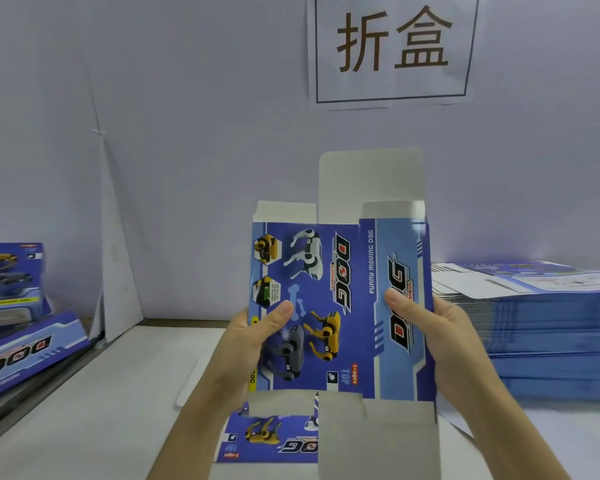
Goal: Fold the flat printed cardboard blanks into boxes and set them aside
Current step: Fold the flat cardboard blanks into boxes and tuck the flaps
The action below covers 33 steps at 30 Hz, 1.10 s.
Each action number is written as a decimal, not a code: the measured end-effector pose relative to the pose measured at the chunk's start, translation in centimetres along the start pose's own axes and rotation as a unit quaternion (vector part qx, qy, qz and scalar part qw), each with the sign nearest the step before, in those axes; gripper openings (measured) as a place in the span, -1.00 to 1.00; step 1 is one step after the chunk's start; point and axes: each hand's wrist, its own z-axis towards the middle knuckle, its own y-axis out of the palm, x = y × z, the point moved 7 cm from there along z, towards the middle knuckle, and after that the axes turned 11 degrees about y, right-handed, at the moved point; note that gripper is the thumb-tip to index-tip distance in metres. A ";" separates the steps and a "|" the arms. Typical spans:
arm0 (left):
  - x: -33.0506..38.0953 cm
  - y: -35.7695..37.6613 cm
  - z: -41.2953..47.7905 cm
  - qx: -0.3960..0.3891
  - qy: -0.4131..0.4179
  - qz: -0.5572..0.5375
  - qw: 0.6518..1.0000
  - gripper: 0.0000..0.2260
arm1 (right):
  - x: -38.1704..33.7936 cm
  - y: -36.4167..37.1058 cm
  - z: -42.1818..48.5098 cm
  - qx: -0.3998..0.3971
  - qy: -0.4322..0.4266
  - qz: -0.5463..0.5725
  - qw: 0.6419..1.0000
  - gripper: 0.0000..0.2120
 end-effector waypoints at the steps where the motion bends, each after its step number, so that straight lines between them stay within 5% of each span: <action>1: 0.1 0.0 0.0 -0.001 0.004 0.001 1.000 -0.63 | 0.0 0.1 0.0 -0.008 0.002 -0.002 1.000 -0.61; 9: 0.8 0.3 0.2 -0.026 0.025 0.077 0.996 -0.57 | -0.7 0.5 -0.6 -0.042 0.002 -0.032 0.999 -0.65; 13: 3.3 0.0 -0.2 0.044 0.118 0.229 0.965 -0.12 | -1.2 1.7 -1.3 -0.044 -0.044 -0.093 0.994 -0.79; 15: 6.2 1.6 -1.3 0.044 0.277 0.388 0.878 -0.04 | -1.4 2.1 -1.3 0.021 -0.111 -0.181 0.977 -0.84; 17: 7.4 4.1 -2.5 0.009 0.414 0.538 0.734 0.02 | -1.4 3.5 -1.7 0.046 -0.178 -0.311 0.933 -0.71; 19: 7.1 6.2 -3.3 -0.040 0.464 0.627 0.624 -0.10 | -0.8 5.4 -2.1 0.030 -0.228 -0.412 0.882 -0.72; 21: 6.8 6.4 -3.5 -0.054 0.467 0.663 0.582 -0.42 | -0.7 6.6 -2.8 0.022 -0.274 -0.459 0.845 -0.94; 23: 7.4 5.3 -3.4 -0.025 0.477 0.669 0.569 -0.76 | -1.4 7.0 -3.6 0.069 -0.331 -0.496 0.800 -0.81; 26: 8.7 2.6 -2.7 0.017 0.469 0.648 0.600 -0.89 | -3.0 6.4 -5.0 0.185 -0.450 -0.480 0.730 -0.61; 28: 9.3 -0.1 -2.2 0.064 0.421 0.601 0.677 -0.92 | -4.1 5.4 -5.7 0.243 -0.474 -0.439 0.723 -0.51; 30: 9.5 -3.2 -1.6 0.121 0.322 0.488 0.802 -0.88 | -4.8 3.8 -5.4 0.269 -0.444 -0.380 0.766 -0.43; 33: 7.0 -5.1 -0.4 0.126 0.181 0.229 0.948 -0.76 | -3.9 1.7 -3.3 0.202 -0.280 -0.277 0.897 -0.28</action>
